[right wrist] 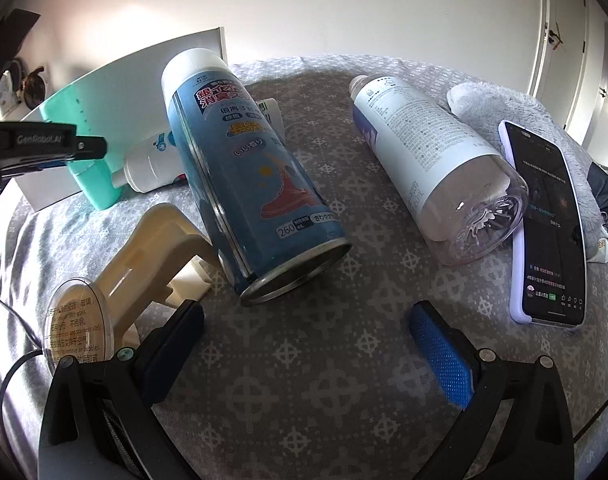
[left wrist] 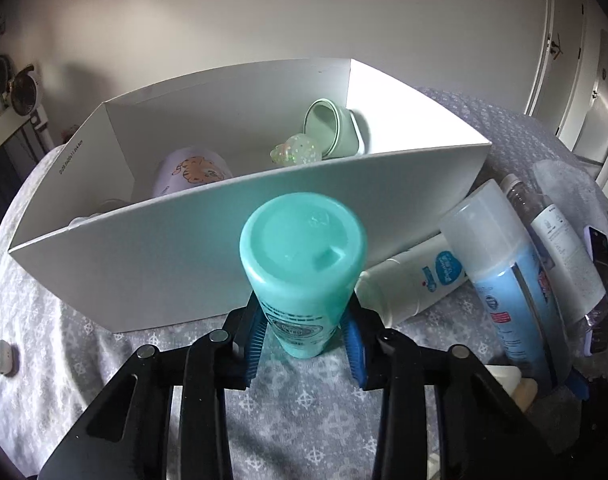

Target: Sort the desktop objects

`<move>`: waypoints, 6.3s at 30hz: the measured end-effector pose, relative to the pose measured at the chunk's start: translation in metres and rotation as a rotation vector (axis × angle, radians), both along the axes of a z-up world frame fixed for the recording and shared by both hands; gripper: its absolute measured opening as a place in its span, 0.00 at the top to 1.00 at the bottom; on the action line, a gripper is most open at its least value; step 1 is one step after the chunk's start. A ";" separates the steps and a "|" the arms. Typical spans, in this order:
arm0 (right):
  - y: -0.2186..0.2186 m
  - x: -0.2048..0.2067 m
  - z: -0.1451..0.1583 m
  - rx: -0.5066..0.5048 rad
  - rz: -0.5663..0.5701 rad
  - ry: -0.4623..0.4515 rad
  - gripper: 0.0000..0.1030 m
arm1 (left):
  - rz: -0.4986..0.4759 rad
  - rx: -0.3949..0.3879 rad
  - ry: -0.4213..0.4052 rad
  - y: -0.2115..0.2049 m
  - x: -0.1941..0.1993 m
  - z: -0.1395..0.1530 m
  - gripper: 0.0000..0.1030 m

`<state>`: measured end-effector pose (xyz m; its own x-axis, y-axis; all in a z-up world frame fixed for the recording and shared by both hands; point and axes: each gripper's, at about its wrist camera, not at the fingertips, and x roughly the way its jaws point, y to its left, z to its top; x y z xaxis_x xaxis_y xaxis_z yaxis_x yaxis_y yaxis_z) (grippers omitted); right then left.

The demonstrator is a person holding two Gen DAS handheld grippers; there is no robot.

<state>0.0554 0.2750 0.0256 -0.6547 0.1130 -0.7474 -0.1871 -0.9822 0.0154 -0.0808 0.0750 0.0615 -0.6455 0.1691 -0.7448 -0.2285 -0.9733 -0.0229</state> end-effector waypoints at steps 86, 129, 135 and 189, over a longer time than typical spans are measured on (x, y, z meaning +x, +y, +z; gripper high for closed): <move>-0.070 -0.051 0.015 -0.255 0.015 -0.248 0.00 | 0.227 -0.073 -0.052 -0.092 0.068 -0.058 0.00; -0.104 -0.121 0.196 0.016 0.098 0.331 0.77 | 0.227 -0.077 -0.049 -0.090 0.073 -0.055 0.00; -0.125 -0.183 0.184 0.062 0.109 0.291 0.77 | 0.228 -0.078 -0.048 -0.090 0.074 -0.055 0.00; -0.128 -0.064 0.002 0.040 0.537 -0.305 0.10 | 0.229 -0.081 -0.046 -0.085 0.079 -0.054 0.00</move>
